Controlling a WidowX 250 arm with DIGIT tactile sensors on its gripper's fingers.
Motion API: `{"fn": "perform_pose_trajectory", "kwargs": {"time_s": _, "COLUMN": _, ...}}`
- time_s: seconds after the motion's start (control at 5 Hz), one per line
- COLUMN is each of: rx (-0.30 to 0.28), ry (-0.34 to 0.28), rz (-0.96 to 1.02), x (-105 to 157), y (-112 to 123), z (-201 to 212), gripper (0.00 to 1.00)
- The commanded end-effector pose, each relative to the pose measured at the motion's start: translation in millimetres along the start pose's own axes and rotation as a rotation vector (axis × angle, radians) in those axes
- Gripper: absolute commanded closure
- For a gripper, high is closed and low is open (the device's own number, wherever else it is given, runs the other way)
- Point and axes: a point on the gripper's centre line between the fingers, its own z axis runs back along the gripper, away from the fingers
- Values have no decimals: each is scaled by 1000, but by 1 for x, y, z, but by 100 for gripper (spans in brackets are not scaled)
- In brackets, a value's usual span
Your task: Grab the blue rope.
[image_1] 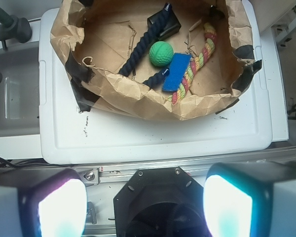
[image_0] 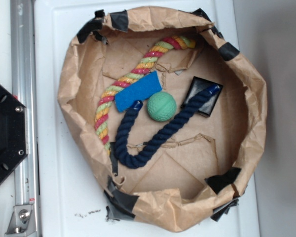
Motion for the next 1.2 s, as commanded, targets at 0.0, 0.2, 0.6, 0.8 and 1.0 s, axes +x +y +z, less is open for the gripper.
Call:
{"fn": "perform_pose_trajectory", "kwargs": {"time_s": 0.0, "rx": 0, "ry": 0, "rz": 0, "x": 0, "y": 0, "z": 0, "gripper": 0}}
{"fn": "perform_pose_trajectory", "kwargs": {"time_s": 0.2, "rx": -8, "ry": 8, "rz": 202, "x": 48, "y": 7, "z": -22, "gripper": 0}}
{"fn": "perform_pose_trajectory", "kwargs": {"time_s": 0.6, "rx": -4, "ry": 7, "rz": 512, "x": 132, "y": 4, "z": -104, "gripper": 0}}
{"fn": "perform_pose_trajectory", "kwargs": {"time_s": 0.8, "rx": 112, "ry": -78, "rz": 488, "x": 143, "y": -12, "z": -136, "gripper": 0}}
{"fn": "perform_pose_trajectory", "kwargs": {"time_s": 1.0, "rx": 77, "ry": -82, "rz": 410, "x": 149, "y": -24, "z": -175, "gripper": 0}}
